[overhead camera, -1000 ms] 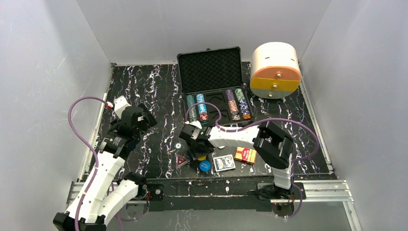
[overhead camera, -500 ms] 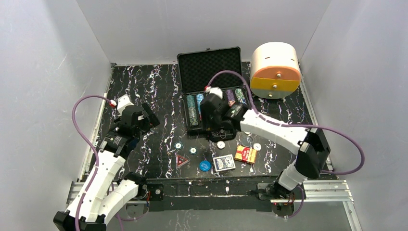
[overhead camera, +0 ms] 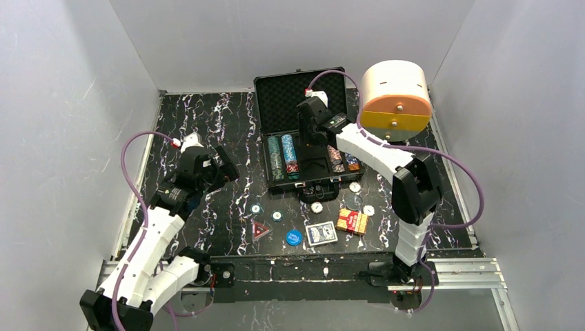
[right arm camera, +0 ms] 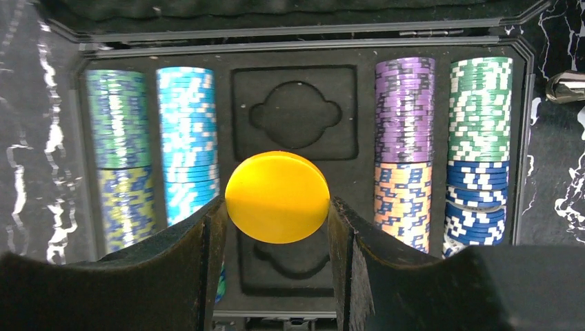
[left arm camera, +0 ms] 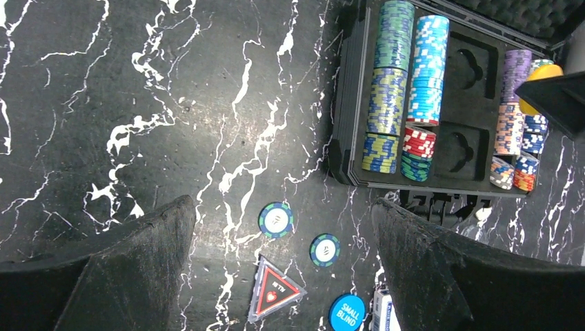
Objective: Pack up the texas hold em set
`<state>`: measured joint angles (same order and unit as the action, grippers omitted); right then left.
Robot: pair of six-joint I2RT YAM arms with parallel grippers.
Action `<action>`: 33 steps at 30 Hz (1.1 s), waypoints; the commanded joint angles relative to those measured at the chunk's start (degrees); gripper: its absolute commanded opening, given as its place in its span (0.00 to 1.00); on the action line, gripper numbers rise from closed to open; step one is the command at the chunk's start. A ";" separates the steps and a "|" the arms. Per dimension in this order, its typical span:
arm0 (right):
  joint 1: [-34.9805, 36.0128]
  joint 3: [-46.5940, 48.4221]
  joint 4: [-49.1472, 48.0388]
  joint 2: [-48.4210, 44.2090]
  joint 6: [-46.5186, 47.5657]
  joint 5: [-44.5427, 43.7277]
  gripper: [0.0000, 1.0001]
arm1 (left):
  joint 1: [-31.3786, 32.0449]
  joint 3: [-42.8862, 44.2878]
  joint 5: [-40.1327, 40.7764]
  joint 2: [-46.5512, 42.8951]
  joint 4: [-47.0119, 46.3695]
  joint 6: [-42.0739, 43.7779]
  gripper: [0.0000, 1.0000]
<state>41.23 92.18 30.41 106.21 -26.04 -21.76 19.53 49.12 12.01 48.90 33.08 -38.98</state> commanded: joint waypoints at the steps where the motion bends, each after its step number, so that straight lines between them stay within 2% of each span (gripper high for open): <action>1: -1.76 2.47 -2.30 2.42 2.80 -0.38 0.50 | 0.07 -1.08 -2.73 0.05 -0.44 -0.31 0.98; 12: -3.39 4.86 -6.38 10.89 6.21 2.39 0.53 | 0.12 -2.66 -4.17 0.84 -1.33 -0.96 0.98; 19: -3.92 7.42 -4.89 15.38 6.47 2.46 0.54 | 0.19 -3.41 -3.86 1.15 -1.64 -0.89 0.98; 33: -5.28 8.74 -6.03 19.16 7.58 2.51 0.57 | 0.13 -3.34 -3.63 3.64 -2.66 -0.55 0.98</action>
<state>36.53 98.35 25.04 123.35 -19.99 -18.98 19.53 45.71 8.12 52.51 30.24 -39.66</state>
